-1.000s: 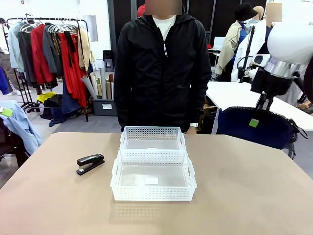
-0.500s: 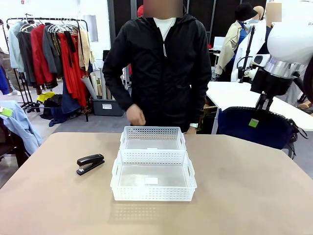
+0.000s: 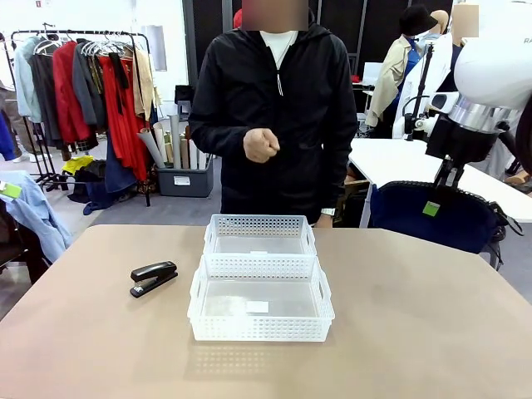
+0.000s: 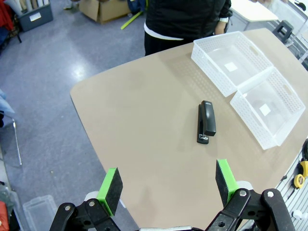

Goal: Distribute items into two baskets.
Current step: Move the picked Pencil pouch towards the Organizing basket indicated by the person, stopping as directed.

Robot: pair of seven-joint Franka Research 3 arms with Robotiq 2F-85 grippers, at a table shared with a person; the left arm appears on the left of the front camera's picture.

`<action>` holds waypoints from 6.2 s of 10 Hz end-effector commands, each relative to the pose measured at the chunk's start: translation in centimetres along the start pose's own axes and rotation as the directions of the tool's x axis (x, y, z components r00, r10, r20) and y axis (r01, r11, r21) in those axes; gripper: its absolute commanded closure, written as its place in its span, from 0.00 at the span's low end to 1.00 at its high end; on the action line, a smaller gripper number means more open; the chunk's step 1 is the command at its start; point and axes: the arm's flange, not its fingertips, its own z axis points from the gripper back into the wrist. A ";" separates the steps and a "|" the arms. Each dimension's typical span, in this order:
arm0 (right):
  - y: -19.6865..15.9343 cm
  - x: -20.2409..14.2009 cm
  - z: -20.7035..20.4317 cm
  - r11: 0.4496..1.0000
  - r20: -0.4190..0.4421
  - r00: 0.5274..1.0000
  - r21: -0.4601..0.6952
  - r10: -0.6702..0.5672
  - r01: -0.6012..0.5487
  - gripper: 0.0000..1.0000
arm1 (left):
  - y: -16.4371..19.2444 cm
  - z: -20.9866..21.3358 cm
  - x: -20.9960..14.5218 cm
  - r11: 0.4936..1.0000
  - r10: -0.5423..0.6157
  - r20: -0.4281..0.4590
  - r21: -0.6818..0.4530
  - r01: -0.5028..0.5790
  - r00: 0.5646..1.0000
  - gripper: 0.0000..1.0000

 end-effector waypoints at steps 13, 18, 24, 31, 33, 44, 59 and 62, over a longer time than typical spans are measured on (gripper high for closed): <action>-0.3 0.0 0.1 1.000 0.010 1.000 -0.014 0.015 -0.015 1.00 | 0.2 -0.1 -0.1 1.000 -0.014 0.026 -0.015 0.015 1.000 0.00; -5.7 4.1 -0.5 0.998 0.002 1.000 -0.053 0.026 -0.026 1.00 | 0.2 -0.1 -0.1 1.000 -0.014 0.026 -0.015 0.015 1.000 0.00; -10.5 10.3 -2.5 0.972 0.003 0.974 -0.064 0.226 -0.225 1.00 | 0.2 -0.1 -0.1 1.000 -0.014 0.026 -0.015 0.015 1.000 0.00; -11.5 17.6 -6.7 0.921 0.051 0.924 0.080 0.378 -0.381 1.00 | 0.2 -0.1 -0.1 1.000 -0.014 0.026 -0.015 0.015 1.000 0.00; -11.0 19.5 -8.1 0.893 0.064 0.902 0.130 0.427 -0.431 1.00 | 0.2 -0.1 -0.1 1.000 -0.014 0.026 -0.015 0.015 1.000 0.00; -3.1 5.3 -0.4 0.851 -0.004 0.870 0.211 0.492 -0.480 1.00 | 0.2 -0.1 -0.1 1.000 -0.014 0.026 -0.015 0.015 1.000 0.00; 1.6 5.4 -1.6 0.863 0.041 0.881 0.186 0.472 -0.470 1.00 | 0.2 -0.1 -0.1 1.000 -0.014 0.026 -0.015 0.015 1.000 0.00; 4.8 7.4 -2.2 0.840 0.056 0.854 0.162 0.517 -0.518 1.00 | 0.2 -0.1 -0.1 1.000 -0.014 0.026 -0.015 0.015 1.000 0.00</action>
